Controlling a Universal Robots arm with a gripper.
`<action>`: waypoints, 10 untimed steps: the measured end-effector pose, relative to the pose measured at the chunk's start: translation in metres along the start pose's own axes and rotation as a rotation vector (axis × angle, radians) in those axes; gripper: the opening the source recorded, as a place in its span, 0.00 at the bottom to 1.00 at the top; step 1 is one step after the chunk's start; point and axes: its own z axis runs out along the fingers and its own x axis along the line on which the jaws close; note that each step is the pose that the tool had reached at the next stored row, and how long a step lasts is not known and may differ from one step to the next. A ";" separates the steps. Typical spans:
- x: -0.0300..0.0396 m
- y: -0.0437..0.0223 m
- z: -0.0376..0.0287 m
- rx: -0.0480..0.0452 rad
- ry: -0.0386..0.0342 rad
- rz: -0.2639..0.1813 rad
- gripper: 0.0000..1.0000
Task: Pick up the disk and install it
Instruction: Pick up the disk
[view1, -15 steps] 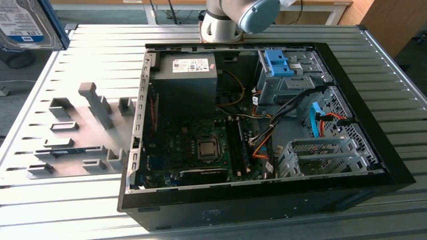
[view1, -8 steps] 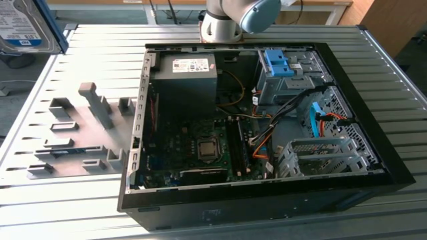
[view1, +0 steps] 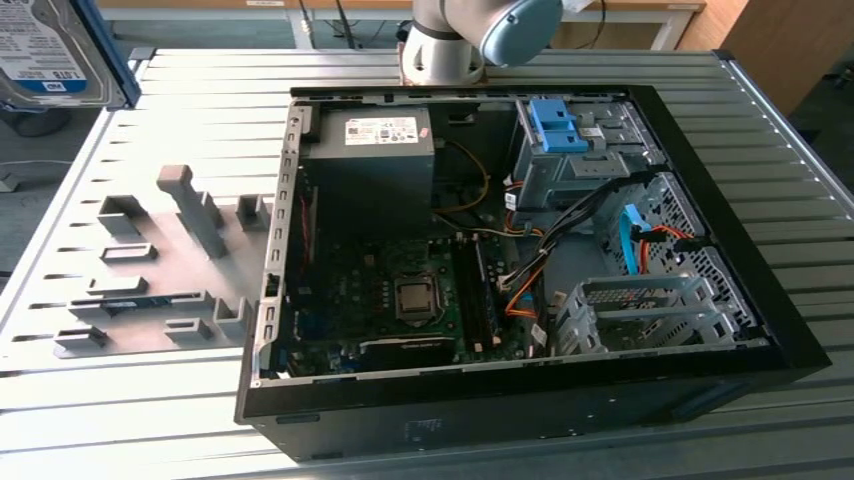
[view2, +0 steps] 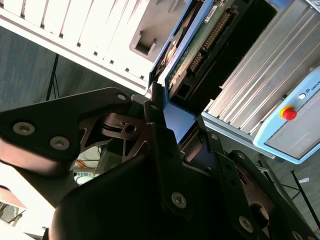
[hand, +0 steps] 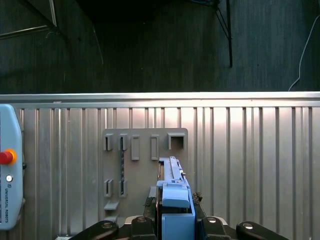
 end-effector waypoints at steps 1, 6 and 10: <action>0.0001 -0.0005 0.0001 0.0001 0.0000 0.000 0.36; 0.0001 -0.0033 0.0001 0.0001 0.0000 0.000 0.36; 0.0002 -0.0059 0.0001 0.0000 0.0000 0.000 0.36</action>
